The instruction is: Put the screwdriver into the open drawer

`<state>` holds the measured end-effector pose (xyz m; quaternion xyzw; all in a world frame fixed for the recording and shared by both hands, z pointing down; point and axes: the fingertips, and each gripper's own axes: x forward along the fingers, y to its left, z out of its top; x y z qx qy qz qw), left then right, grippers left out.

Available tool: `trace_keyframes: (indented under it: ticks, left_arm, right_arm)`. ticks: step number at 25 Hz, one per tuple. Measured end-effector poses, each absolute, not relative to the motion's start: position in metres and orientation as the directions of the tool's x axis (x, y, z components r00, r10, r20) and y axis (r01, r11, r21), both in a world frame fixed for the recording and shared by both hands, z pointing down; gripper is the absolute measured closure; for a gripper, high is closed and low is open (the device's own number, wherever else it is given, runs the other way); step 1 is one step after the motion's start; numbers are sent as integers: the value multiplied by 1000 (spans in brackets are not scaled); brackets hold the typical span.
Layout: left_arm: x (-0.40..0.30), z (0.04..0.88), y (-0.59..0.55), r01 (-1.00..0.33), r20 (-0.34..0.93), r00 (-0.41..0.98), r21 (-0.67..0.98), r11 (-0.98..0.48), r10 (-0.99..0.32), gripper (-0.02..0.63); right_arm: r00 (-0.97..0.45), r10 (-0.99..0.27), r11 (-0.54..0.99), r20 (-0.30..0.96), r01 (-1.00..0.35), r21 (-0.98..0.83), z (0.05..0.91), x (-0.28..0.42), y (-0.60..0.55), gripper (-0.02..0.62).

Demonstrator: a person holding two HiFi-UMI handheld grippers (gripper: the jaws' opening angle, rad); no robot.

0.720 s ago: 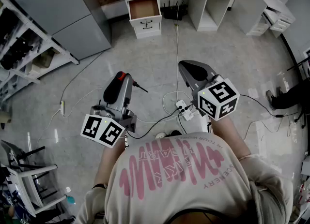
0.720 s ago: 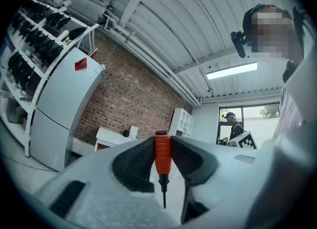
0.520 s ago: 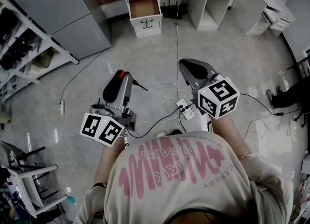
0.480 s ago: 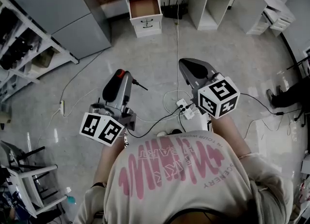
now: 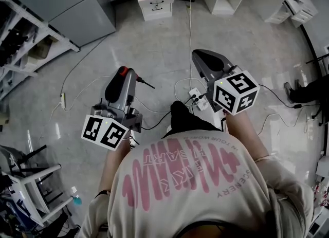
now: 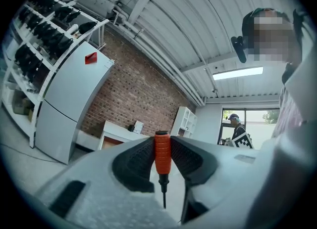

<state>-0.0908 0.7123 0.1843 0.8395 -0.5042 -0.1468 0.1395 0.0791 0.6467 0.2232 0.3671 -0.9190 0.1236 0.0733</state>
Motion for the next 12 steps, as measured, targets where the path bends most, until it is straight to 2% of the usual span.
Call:
trace_keyframes:
  ticks: [12]
  left_arm:
    - [-115, 201, 640, -813, -69, 428, 407, -417, -901, 505]
  right_arm:
    - [-736, -618, 714, 278, -673, -194, 246, 54, 569, 584]
